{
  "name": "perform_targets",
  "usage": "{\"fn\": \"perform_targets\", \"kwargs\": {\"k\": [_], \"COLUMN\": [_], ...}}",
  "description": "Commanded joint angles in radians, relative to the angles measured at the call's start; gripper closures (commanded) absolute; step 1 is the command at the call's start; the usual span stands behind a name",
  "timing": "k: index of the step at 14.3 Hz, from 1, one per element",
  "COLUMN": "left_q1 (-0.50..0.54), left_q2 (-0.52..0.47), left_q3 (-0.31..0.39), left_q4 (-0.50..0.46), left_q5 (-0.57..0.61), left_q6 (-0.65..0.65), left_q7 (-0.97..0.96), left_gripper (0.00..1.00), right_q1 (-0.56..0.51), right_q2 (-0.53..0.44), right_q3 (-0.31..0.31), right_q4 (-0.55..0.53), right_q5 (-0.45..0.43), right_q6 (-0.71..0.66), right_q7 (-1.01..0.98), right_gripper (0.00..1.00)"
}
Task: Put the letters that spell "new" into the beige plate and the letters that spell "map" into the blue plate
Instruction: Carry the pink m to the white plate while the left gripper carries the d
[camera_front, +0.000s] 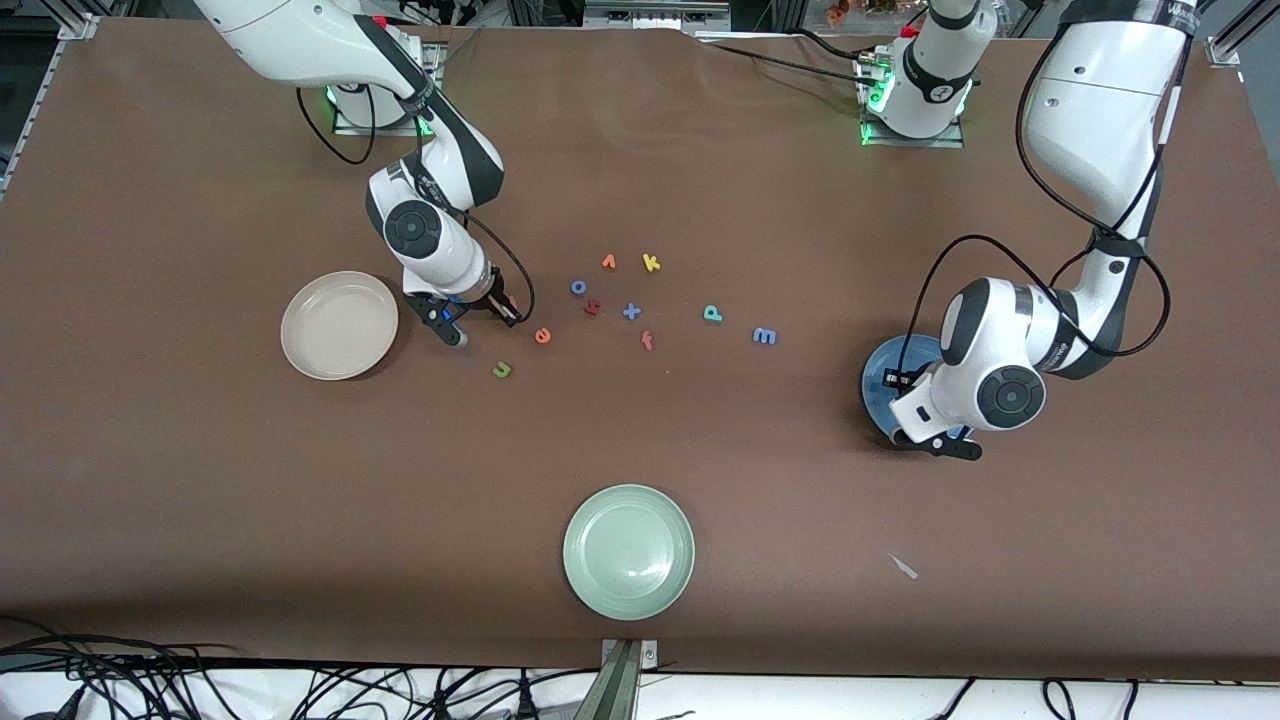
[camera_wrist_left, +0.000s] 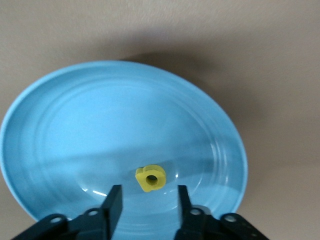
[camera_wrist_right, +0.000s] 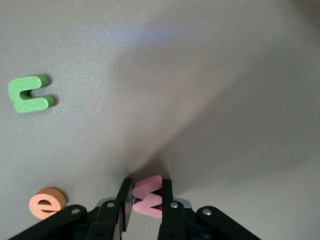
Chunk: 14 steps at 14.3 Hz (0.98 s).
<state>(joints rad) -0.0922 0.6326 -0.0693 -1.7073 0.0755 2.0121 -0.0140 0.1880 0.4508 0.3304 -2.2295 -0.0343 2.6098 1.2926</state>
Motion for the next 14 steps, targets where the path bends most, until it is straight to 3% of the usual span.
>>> {"fn": "perform_targets", "kwargs": {"k": [1, 4, 8, 14], "left_q1": [-0.008, -0.029, -0.029, -0.06], "left_q2": [-0.096, -0.135, -0.152, -0.117], "left_q3": [-0.004, -0.009, -0.139, -0.196], "left_q4": [-0.031, -0.003, -0.008, -0.029], "left_q5": [0.018, -0.002, -0.028, -0.097], "left_q6": [-0.042, -0.113, -0.125, -0.066], "left_q7": [0.002, -0.07, -0.41, -0.916], "left_gripper": [0.0, 0.0, 0.0, 0.0], "right_q1": [-0.004, -0.006, -0.006, -0.006], "right_q2": [-0.018, -0.072, -0.144, -0.141], "right_q3": [-0.002, -0.034, -0.12, -0.315], "right_q4": [0.031, 0.091, 0.099, 0.096], "right_q5": [-0.019, -0.019, -0.019, -0.019], "right_q6": [-0.052, -0.236, -0.37, -0.399], "right_q7": [-0.021, -0.14, -0.439, -0.885], "right_gripper": [0.97, 0.99, 0.99, 0.98]}}
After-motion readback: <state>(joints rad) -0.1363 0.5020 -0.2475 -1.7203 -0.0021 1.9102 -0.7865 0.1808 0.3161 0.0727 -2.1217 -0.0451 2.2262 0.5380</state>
